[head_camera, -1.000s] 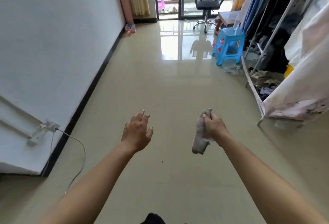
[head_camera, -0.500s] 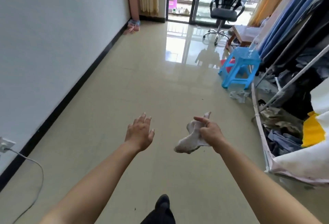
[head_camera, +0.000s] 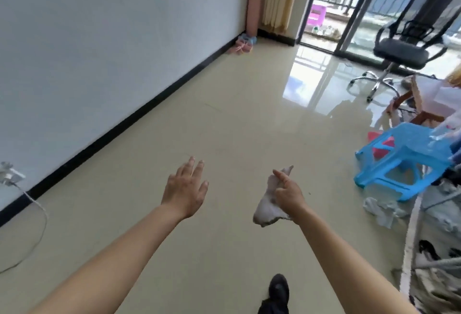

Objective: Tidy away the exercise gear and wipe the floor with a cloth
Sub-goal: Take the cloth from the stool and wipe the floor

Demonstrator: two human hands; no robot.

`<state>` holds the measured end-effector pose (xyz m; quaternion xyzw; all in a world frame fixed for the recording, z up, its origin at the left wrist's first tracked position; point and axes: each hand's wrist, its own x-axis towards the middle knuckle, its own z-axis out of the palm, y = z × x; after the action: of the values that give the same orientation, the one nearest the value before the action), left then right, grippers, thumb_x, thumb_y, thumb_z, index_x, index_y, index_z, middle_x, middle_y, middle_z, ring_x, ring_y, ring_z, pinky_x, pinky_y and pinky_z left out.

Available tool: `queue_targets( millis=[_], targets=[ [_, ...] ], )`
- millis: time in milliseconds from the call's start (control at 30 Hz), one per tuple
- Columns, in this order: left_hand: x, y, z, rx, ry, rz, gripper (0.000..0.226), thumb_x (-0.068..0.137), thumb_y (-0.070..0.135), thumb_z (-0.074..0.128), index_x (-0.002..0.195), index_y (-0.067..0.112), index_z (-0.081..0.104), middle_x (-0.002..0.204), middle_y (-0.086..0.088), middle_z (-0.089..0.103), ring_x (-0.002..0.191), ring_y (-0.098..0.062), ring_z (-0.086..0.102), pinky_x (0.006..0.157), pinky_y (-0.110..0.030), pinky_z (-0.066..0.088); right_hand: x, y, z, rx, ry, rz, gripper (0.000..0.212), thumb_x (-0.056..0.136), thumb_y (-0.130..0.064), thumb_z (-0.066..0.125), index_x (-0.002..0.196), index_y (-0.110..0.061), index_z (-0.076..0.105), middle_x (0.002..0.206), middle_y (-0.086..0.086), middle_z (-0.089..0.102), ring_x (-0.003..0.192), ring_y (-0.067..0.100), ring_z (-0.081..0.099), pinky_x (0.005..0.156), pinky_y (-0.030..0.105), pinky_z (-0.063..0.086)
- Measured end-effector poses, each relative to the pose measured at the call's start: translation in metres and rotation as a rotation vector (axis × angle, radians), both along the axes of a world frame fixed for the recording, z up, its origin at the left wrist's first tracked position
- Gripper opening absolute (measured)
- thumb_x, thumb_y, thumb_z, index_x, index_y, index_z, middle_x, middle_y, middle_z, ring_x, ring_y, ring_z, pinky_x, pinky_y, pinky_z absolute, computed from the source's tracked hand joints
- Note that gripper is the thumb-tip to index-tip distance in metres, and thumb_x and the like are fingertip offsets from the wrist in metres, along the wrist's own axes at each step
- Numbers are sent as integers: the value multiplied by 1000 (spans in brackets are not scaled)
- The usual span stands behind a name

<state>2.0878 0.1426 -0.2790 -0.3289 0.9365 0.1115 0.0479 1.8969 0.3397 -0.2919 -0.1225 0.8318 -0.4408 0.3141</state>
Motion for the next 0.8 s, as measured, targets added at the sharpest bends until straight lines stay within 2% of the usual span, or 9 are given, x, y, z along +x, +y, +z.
queue_targets(
  millis=[33, 133, 267, 367, 467, 500, 567, 633, 800],
  targets=[
    [-10, 0, -5, 11, -11, 67, 61, 102, 45, 29, 156, 21, 18, 164, -8, 11, 148, -26, 20, 113, -45, 28, -21, -13, -8, -2, -15, 47, 68, 90, 12, 33, 150, -18, 45, 158, 0, 38, 143, 21, 39, 104, 21, 36],
    [-27, 1, -14, 39, -44, 280, 62, 102, 50, 22, 157, 22, 15, 165, -7, 7, 149, -25, 14, 116, -42, 22, -72, -50, -23, 47, -63, 264, 63, 96, 3, 44, 151, -28, 38, 149, 7, 47, 134, 29, 49, 105, 37, 44],
    [-21, 7, -13, 62, -82, 460, 72, 96, 61, 9, 157, 24, 14, 165, -7, 6, 150, -26, 14, 117, -42, 22, -99, -100, -22, 44, -162, 374, 64, 95, 7, 48, 151, -24, 39, 144, 0, 46, 134, 26, 47, 92, 31, 45],
    [-5, 1, -17, 58, -94, 552, 89, 82, 65, -9, 157, 25, 13, 165, -7, 6, 150, -26, 14, 117, -43, 23, -104, -139, -31, 54, -220, 430, 67, 91, 7, 56, 148, -25, 44, 148, 1, 47, 133, 23, 49, 103, 39, 47],
    [13, -13, -30, 89, -92, 653, 81, 89, 63, -4, 157, 23, 14, 165, -8, 8, 150, -27, 14, 117, -44, 23, -100, -177, -45, 90, -233, 511, 70, 91, 7, 56, 148, -29, 43, 149, 5, 43, 130, 28, 50, 105, 44, 47],
    [19, -18, -38, 102, -91, 676, 80, 90, 63, -3, 157, 23, 16, 165, -9, 9, 150, -27, 14, 117, -45, 23, -96, -188, -50, 117, -211, 555, 68, 93, 7, 52, 149, -29, 41, 145, 2, 44, 125, 26, 51, 100, 40, 47],
    [30, -31, -56, 123, -84, 708, 86, 86, 65, -6, 156, 23, 19, 164, -9, 13, 150, -28, 16, 117, -45, 22, -86, -208, -61, 187, -115, 661, 63, 98, 5, 43, 153, -26, 34, 131, -3, 42, 111, 17, 46, 88, 31, 42],
    [39, -46, -84, 146, -81, 744, 88, 84, 64, -8, 156, 22, 21, 164, -10, 15, 150, -28, 16, 117, -46, 21, -78, -230, -83, 240, -51, 733, 63, 99, 4, 40, 154, -26, 30, 128, -1, 42, 108, 16, 44, 87, 31, 40],
    [56, -70, -191, 240, -160, 803, 76, 92, 58, -3, 157, 21, 14, 165, -11, 8, 151, -29, 9, 118, -47, 17, -50, -280, -180, 385, -80, 802, 82, 90, -1, 63, 156, -36, 29, 138, 4, 46, 110, 21, 52, 88, 34, 43]
  ],
)
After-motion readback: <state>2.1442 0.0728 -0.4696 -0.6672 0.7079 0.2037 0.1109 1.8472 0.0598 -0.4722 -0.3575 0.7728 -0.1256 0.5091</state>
